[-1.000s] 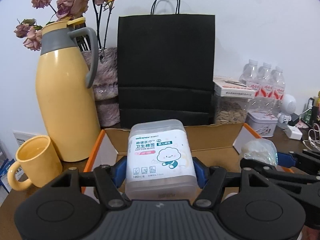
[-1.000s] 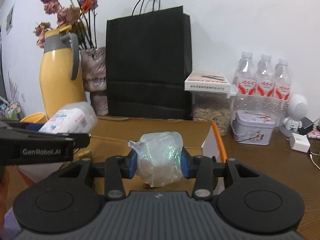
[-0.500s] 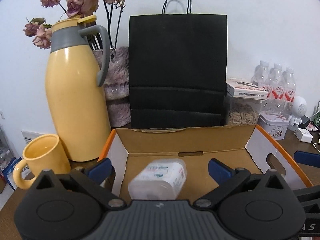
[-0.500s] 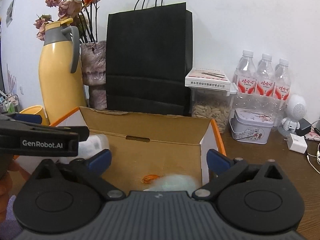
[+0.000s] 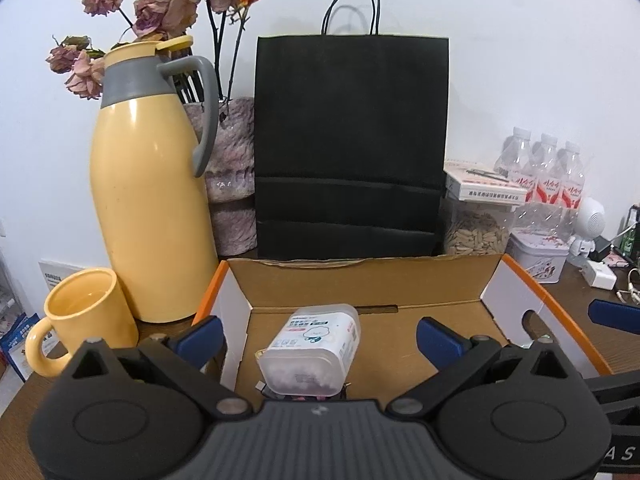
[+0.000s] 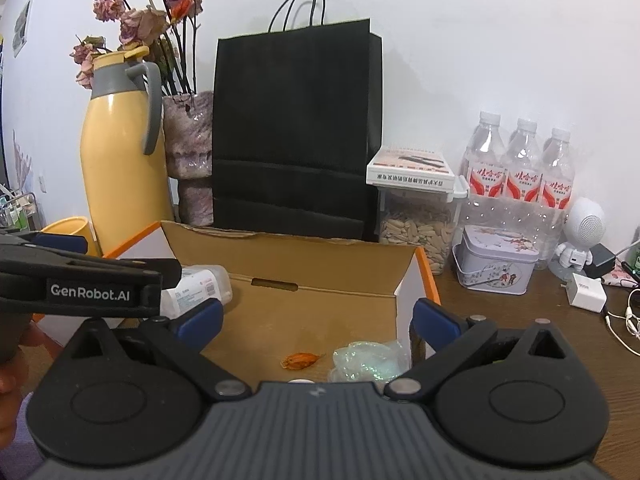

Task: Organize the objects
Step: 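Open both grippers to drop container and bag into the box, then withdraw both grippers to the pile and position the left over the purple pouch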

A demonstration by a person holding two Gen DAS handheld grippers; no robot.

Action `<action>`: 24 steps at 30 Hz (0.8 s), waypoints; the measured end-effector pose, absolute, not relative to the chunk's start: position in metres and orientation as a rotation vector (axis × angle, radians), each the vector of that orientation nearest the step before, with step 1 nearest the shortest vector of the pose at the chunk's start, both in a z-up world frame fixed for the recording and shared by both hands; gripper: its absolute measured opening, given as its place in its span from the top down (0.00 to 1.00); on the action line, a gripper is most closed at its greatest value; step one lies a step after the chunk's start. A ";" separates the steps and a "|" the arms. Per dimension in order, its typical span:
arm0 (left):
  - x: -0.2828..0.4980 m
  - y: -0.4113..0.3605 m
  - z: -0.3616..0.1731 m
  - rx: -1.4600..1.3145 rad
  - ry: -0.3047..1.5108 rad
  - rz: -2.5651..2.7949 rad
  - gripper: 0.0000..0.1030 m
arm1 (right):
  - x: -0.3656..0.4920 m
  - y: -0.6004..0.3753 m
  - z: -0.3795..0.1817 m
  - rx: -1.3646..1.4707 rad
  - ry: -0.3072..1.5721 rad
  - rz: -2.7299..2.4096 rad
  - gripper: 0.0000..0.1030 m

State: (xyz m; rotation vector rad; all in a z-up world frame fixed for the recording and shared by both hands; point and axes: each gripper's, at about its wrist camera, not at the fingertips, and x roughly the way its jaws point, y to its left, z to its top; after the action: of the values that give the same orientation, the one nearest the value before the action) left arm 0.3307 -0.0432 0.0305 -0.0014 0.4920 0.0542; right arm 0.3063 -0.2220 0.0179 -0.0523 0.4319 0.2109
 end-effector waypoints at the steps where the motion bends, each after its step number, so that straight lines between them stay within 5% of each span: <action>1: 0.328 -0.043 0.032 -0.005 0.488 0.053 0.00 | 0.304 -0.222 0.019 -0.053 0.428 0.212 0.00; 24: 0.239 -0.031 0.046 -0.007 0.453 0.027 0.00 | 0.216 -0.232 0.034 -0.060 0.402 0.171 0.00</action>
State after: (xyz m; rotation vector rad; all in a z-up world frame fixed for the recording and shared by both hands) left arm 0.2387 -0.0312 0.0459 -0.0071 0.4535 0.0265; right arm 0.2156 -0.2319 0.0336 -0.0605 0.4018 0.1708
